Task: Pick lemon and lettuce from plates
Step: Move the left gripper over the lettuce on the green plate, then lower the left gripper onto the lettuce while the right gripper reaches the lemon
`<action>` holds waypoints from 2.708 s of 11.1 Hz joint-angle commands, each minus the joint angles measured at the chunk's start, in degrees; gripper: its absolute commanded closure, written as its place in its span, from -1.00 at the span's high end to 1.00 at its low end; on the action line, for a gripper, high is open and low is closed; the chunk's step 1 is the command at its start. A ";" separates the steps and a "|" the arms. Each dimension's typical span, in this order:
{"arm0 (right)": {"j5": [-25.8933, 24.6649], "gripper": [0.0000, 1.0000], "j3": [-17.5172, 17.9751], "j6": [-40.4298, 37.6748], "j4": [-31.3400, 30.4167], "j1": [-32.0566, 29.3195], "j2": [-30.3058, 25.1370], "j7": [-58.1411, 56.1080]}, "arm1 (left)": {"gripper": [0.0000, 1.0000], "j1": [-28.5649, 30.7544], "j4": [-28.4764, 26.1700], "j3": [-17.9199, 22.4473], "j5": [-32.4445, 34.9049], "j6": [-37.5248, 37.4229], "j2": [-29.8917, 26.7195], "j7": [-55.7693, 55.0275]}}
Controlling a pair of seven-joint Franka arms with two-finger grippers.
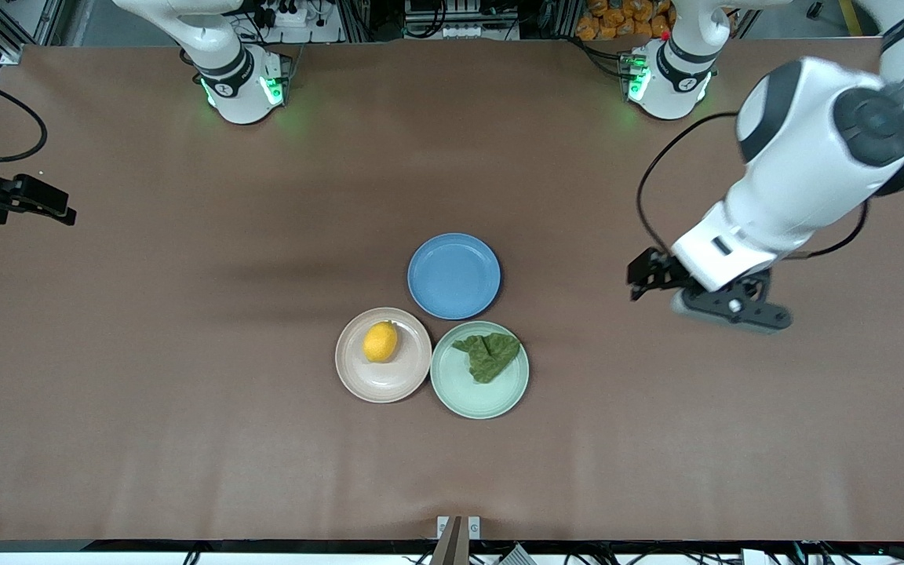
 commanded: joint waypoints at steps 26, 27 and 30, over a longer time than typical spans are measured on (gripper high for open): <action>4.36 1.00 13.28 36.05 -7.56 14.97 22.26 53.26 | -0.17 -18.88 1.94 4.36 7.85 42.54 35.01 0.61; 4.36 1.00 13.28 38.42 -7.56 15.94 23.76 55.03 | -0.39 -18.79 1.94 4.36 7.76 42.54 34.93 0.53; 3.57 1.00 13.11 45.54 -7.47 17.71 29.03 56.88 | -0.98 -18.53 1.94 4.36 7.67 42.37 34.31 0.52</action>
